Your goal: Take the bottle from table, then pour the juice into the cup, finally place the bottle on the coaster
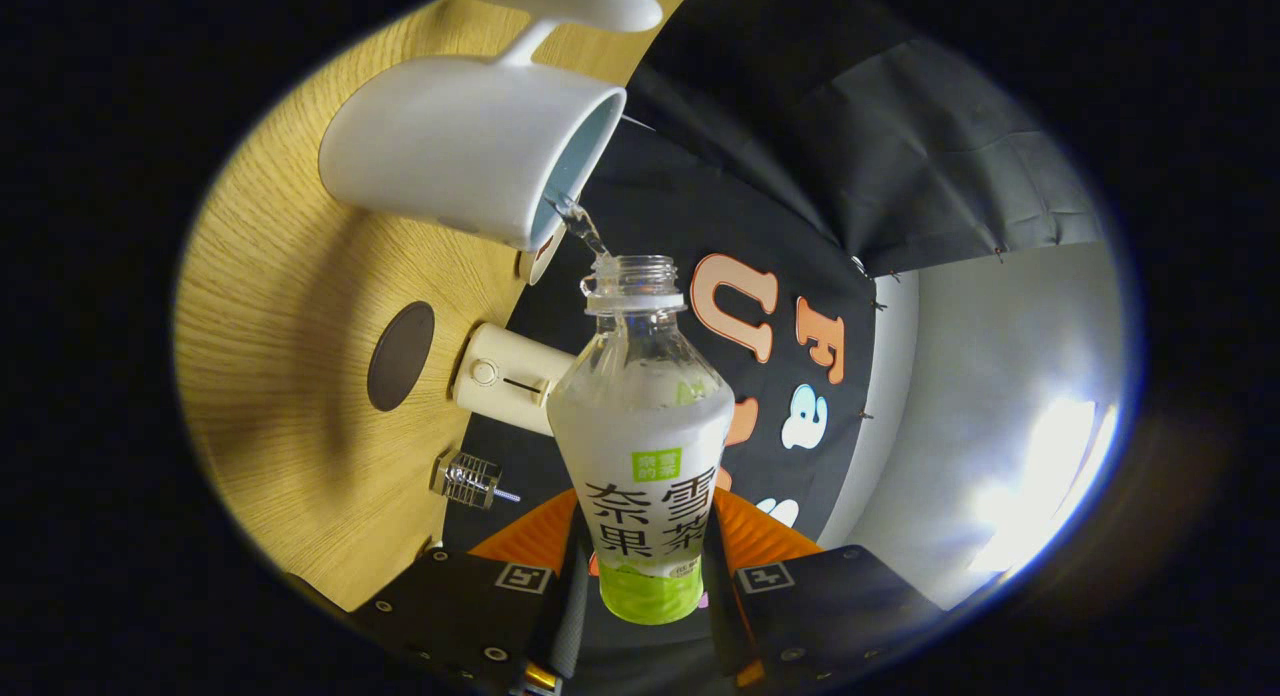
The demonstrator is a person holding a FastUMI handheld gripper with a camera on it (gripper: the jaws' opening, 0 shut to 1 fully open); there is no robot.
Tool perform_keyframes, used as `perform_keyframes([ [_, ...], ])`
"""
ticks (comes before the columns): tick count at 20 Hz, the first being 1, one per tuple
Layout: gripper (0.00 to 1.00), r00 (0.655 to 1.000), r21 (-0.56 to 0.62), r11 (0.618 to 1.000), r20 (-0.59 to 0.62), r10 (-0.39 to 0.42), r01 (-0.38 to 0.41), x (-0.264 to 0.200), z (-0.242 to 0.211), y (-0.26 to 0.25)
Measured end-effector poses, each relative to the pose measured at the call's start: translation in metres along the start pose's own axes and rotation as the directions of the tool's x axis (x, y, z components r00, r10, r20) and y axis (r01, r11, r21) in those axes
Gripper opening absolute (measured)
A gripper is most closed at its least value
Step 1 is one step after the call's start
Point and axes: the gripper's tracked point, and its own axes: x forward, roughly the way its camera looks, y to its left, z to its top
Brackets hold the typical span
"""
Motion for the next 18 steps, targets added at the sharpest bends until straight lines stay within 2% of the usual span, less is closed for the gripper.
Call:
perform_keyframes([
  [18, 0.52, 0.990, -0.156, 0.987, 0.139, -0.018, 0.040, 0.012, 0.017, -0.014],
])
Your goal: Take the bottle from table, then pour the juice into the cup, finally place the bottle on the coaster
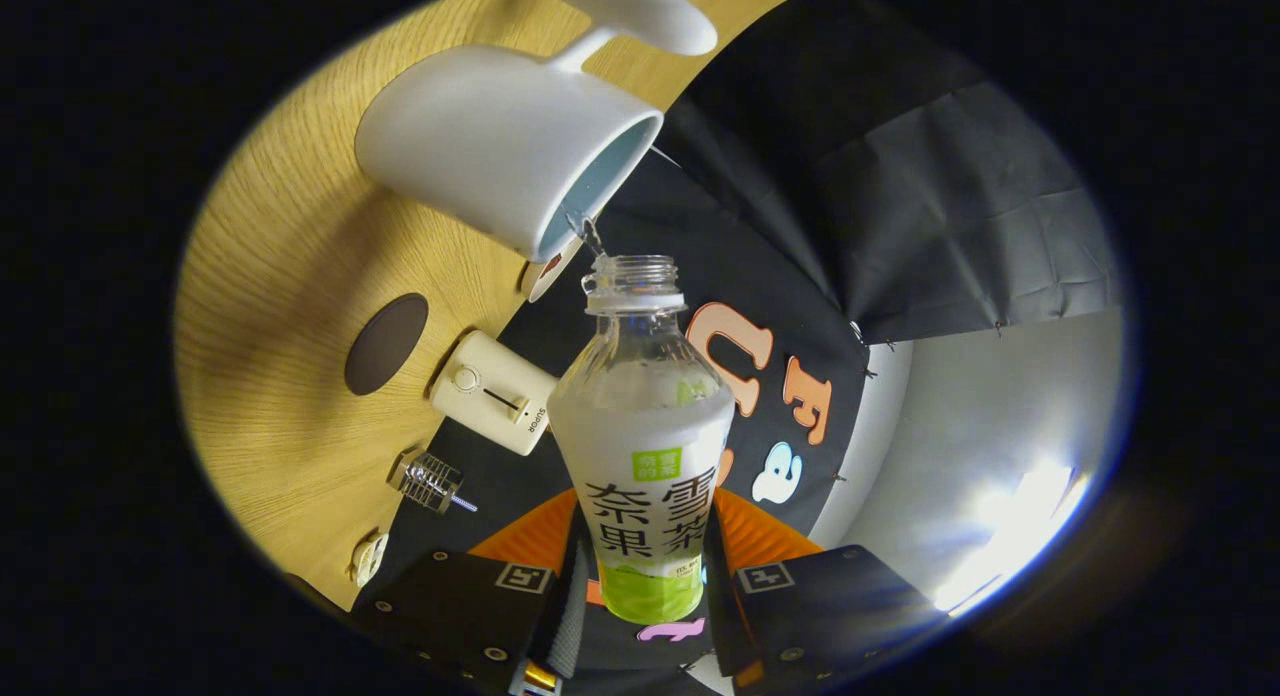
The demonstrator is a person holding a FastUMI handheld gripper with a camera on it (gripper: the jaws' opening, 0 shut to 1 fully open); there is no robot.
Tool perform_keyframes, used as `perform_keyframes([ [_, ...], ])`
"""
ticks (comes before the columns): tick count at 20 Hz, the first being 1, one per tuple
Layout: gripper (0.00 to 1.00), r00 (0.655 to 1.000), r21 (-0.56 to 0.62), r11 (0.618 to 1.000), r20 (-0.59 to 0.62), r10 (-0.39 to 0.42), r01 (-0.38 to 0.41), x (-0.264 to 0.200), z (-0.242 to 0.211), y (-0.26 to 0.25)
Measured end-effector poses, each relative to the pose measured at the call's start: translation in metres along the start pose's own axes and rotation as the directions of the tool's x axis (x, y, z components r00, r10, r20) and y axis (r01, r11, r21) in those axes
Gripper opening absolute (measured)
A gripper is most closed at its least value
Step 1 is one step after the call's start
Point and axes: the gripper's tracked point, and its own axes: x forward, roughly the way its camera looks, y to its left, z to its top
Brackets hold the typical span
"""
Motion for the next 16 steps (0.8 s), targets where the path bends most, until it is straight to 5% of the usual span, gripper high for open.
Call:
perform_keyframes([
  [12, 0.52, 0.998, -0.064, 0.998, 0.055, -0.009, 0.012, 0.003, 0.002, -0.001],
  [16, 0.53, 0.999, 0.061, 0.997, 0.024, 0.047, -0.048, 0.006, -0.003, 0.011],
])
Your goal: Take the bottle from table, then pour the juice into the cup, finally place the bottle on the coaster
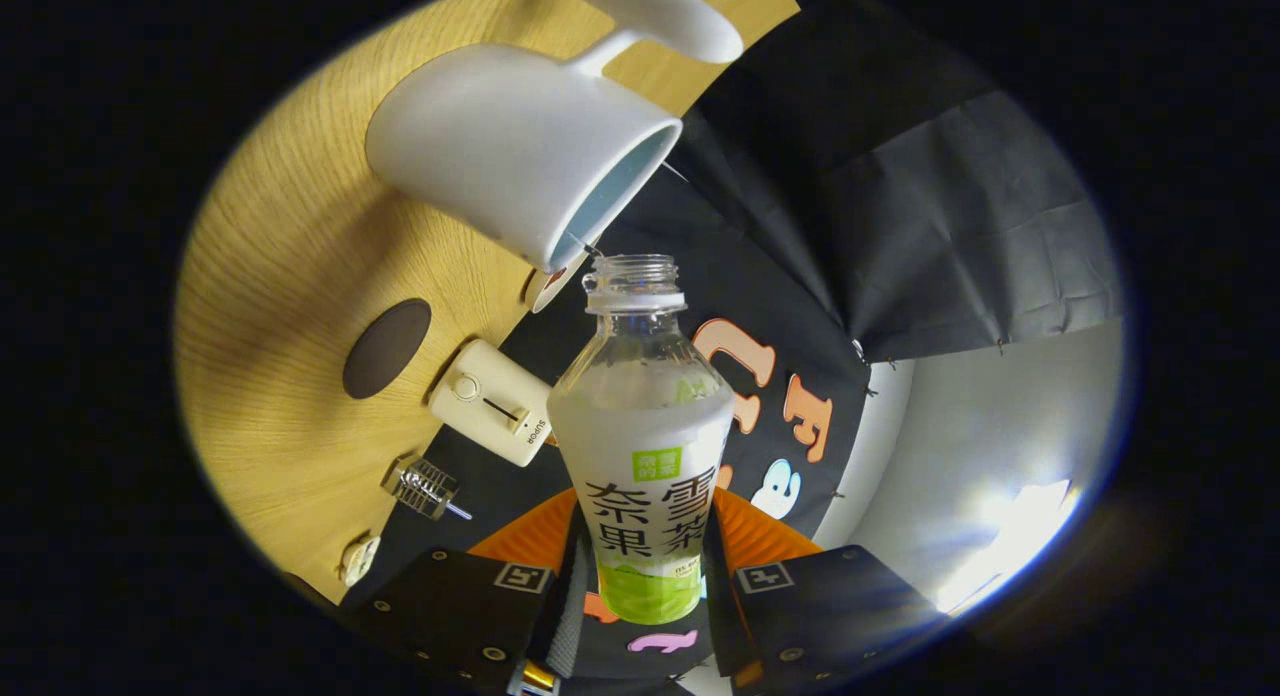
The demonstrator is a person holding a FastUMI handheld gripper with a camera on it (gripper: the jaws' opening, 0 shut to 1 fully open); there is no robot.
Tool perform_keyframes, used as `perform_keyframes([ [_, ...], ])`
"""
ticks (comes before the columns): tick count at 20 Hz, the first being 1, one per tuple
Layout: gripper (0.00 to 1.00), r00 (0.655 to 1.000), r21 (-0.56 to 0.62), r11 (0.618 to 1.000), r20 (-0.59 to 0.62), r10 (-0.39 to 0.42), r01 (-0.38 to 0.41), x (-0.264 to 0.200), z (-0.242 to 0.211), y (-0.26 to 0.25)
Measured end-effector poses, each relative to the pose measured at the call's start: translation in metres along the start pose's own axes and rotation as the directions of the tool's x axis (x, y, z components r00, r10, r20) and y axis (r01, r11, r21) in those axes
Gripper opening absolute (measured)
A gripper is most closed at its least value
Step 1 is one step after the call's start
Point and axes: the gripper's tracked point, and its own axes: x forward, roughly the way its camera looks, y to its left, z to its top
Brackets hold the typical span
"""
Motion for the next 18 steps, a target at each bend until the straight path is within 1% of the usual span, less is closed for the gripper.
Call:
perform_keyframes([
  [2, 0.53, 0.998, 0.120, 0.991, -0.034, 0.059, -0.055, -0.002, -0.003, 0.016],
  [5, 0.53, 0.993, 0.246, 0.965, -0.052, 0.107, -0.091, -0.010, 0.002, 0.023],
  [7, 0.53, 0.988, 0.337, 0.934, -0.057, 0.145, -0.118, -0.010, 0.009, 0.029],
  [9, 0.53, 0.979, 0.450, 0.880, -0.050, 0.198, -0.155, -0.013, 0.017, 0.038],
  [12, 0.53, 0.971, 0.592, 0.788, -0.038, 0.235, -0.167, -0.012, 0.027, 0.038],
  [14, 0.53, 0.978, 0.636, 0.763, -0.057, 0.199, -0.118, -0.007, 0.024, 0.022],
  [15, 0.53, 0.979, 0.668, 0.737, -0.062, 0.194, -0.104, -0.003, 0.027, 0.022],
  [18, 0.53, 0.977, 0.788, 0.611, -0.061, 0.206, -0.079, 0.005, 0.029, 0.023],
])
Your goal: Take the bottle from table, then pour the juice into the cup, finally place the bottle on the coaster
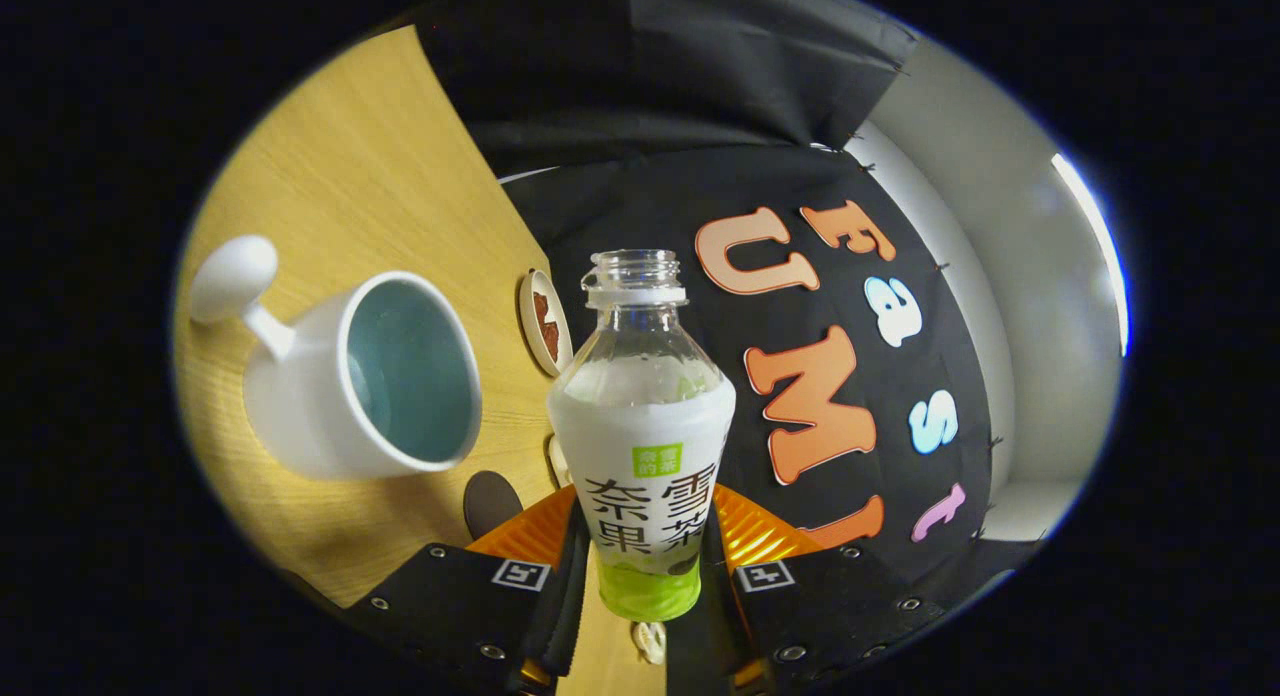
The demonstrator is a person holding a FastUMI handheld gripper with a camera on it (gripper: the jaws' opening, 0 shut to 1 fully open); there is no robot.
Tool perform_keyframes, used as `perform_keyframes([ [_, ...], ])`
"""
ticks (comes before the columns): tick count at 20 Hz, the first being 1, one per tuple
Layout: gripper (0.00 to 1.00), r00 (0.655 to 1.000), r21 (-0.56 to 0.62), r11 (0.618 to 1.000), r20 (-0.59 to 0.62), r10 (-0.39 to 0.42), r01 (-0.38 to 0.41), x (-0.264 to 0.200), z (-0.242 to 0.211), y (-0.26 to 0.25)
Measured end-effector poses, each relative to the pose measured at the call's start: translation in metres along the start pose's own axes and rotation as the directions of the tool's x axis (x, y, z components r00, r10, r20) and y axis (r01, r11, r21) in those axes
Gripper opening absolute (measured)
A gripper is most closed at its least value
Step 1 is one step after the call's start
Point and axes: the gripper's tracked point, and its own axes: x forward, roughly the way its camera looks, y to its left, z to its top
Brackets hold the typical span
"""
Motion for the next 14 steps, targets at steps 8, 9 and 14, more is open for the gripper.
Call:
perform_keyframes([
  [8, 0.53, 0.997, 0.449, 0.891, -0.031, -0.066, 0.073, 0.032, -0.010, -0.031],
  [9, 0.53, 0.997, 0.499, 0.863, -0.040, -0.063, 0.075, 0.035, -0.014, -0.033],
  [14, 0.53, 0.998, 0.719, 0.694, -0.068, 0.005, 0.045, 0.052, -0.025, -0.029],
])
